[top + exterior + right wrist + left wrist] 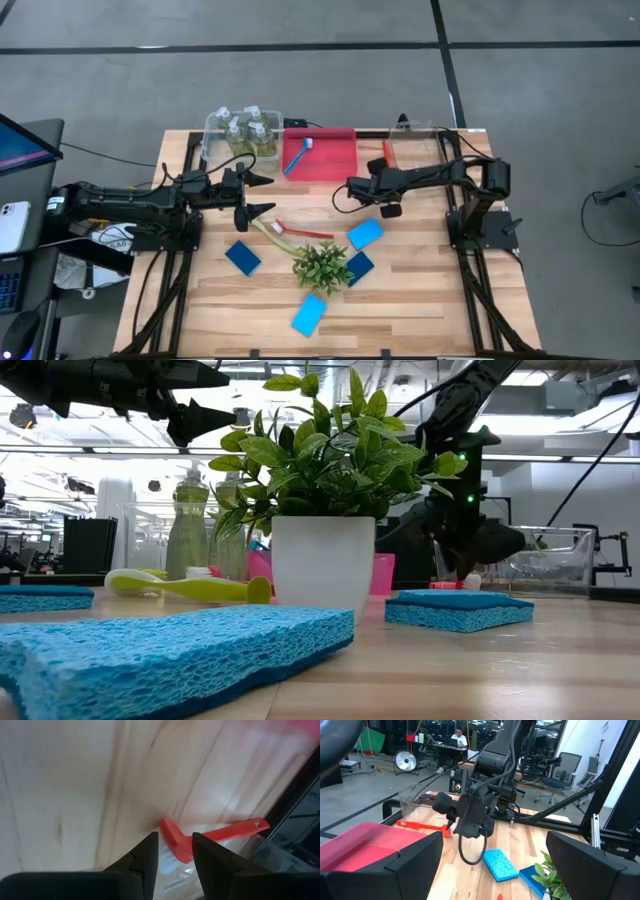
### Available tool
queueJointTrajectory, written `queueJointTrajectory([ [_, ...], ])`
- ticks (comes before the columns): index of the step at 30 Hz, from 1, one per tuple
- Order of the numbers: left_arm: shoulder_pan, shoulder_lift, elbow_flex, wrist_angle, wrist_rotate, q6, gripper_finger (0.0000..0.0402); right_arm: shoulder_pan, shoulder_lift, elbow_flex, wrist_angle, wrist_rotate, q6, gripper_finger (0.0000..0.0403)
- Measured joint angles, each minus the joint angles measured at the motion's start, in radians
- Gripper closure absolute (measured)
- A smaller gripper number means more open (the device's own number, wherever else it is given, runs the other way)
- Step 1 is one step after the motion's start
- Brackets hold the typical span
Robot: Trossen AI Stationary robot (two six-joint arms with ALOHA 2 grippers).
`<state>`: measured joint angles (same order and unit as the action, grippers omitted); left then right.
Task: Pick & Place Kitchen Sink Supplies
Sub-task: Put the red dish brush into the red bin
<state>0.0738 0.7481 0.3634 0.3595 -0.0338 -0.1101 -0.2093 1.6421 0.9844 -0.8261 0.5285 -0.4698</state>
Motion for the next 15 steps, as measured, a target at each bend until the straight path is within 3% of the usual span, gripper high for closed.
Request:
queueJointTrajectory([
  [15, 0.000, 0.000, 0.000, 0.000, 0.000, 0.000, 0.0045, -0.036, 0.000, 0.000, -0.001, -0.008, 0.007, 0.0291],
])
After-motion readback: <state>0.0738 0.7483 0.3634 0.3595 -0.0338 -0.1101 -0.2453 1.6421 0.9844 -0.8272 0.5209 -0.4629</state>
